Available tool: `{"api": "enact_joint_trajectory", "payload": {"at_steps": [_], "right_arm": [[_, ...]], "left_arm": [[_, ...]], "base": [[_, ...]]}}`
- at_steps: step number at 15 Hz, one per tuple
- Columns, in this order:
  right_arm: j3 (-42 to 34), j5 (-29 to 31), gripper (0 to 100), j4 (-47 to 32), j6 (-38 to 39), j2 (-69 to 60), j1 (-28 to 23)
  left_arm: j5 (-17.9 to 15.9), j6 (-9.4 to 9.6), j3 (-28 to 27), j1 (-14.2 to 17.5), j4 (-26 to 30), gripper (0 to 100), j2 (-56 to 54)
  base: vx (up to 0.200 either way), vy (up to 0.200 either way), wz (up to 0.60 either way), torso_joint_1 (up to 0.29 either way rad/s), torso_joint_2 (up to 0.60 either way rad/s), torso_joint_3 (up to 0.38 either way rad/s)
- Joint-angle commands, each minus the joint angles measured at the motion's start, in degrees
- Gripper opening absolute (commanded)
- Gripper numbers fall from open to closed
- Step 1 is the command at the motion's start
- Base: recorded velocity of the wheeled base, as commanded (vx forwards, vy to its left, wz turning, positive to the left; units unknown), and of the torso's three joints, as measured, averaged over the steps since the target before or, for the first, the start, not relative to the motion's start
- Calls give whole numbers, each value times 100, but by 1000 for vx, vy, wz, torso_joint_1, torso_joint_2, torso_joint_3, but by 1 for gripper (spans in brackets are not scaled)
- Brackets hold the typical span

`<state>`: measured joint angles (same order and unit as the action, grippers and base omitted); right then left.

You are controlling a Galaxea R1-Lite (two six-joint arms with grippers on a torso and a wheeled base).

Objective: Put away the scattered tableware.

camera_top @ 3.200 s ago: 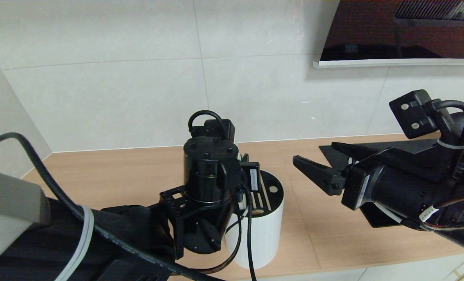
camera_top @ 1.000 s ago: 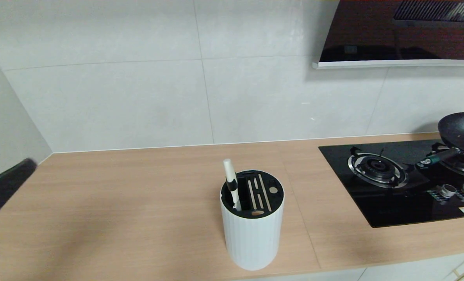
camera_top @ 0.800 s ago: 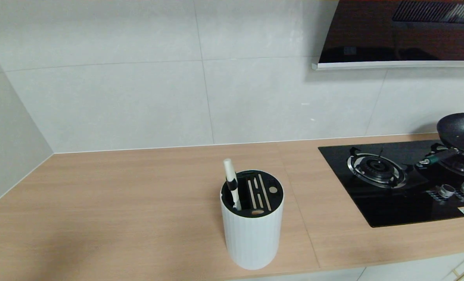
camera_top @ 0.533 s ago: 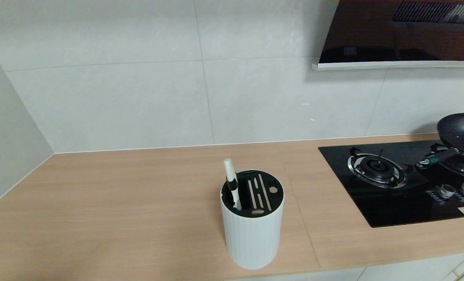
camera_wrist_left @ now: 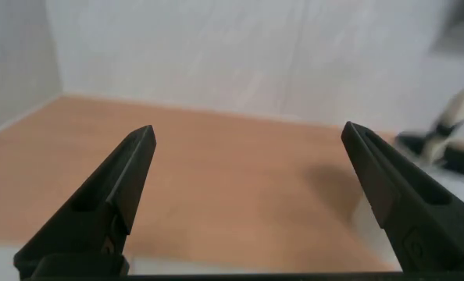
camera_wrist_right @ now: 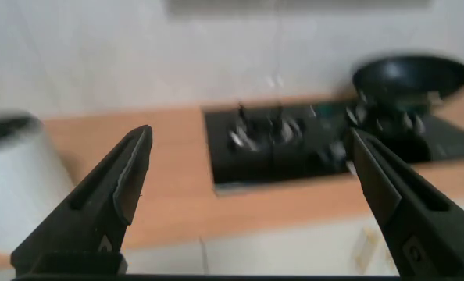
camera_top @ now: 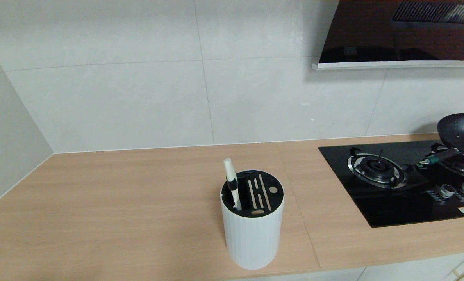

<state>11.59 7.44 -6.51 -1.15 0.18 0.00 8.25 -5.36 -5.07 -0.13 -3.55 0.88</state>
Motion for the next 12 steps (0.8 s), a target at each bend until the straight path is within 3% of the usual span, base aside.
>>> {"api": "enact_joint_trajectory", "payload": {"at_steps": [1, 2, 4, 6, 12], "right_arm": [[-1010, 118, 100, 563, -35, -9, 0], [-1124, 118, 100, 932, -17, -9, 0], [-1151, -76, 100, 897, -8, -9, 0], [-1142, -392, 100, 572, -26, -1, 0], [-1151, -480, 100, 669, 0, -1, 0]], "left_arm": [[-61, 211, 507, 31, 91, 100, -88], [-254, 220, 507, 31, 188, 100, -88], [-535, 334, 507, 31, 179, 100, -88], [-834, 686, 507, 31, 364, 100, -88], [-869, 607, 507, 31, 372, 100, -88]], "base": [[0, 0, 0, 0, 0, 0], [0, 0, 0, 0, 0, 0], [0, 0, 0, 0, 0, 0], [0, 0, 0, 0, 0, 0], [0, 0, 0, 0, 0, 0]]}}
